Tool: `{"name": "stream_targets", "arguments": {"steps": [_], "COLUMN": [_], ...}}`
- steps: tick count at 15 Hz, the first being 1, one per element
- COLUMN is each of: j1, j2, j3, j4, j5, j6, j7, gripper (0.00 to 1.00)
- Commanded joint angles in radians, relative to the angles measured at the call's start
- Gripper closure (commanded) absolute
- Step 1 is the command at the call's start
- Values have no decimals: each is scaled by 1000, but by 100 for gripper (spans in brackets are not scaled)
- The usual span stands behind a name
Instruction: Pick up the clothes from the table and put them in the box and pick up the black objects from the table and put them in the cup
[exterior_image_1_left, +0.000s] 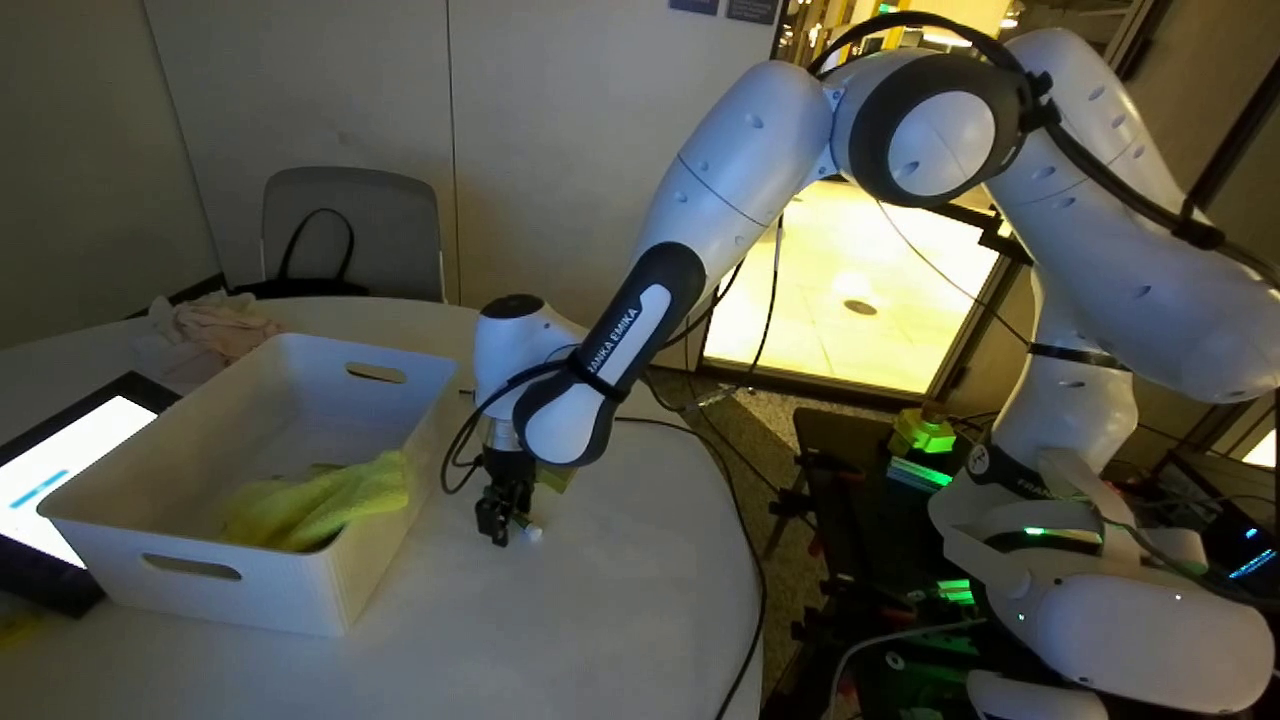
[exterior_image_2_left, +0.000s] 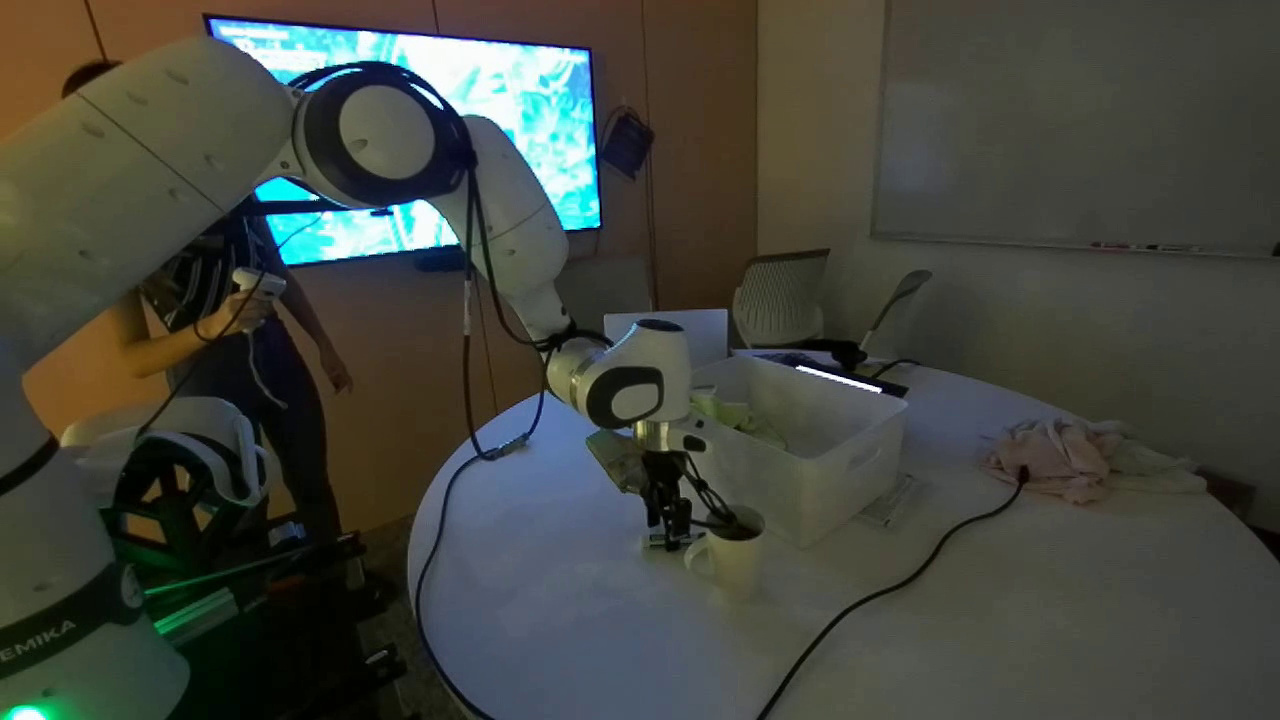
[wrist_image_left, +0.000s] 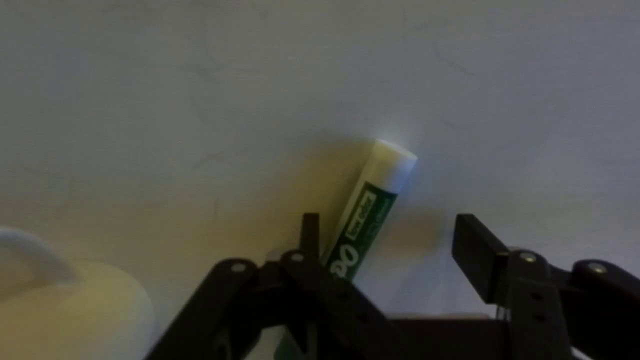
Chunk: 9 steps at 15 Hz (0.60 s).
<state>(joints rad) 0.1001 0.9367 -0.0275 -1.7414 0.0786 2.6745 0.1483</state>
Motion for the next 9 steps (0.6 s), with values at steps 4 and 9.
{"name": "stream_targets", "arguments": {"steps": [4, 9], "j1": [1, 8], "j2": [14, 5], "j3": [-1, -7], "j4": [32, 23], "j5": [-16, -20], "j6": [5, 2], "j7": [0, 5], "gripper": [53, 69]}}
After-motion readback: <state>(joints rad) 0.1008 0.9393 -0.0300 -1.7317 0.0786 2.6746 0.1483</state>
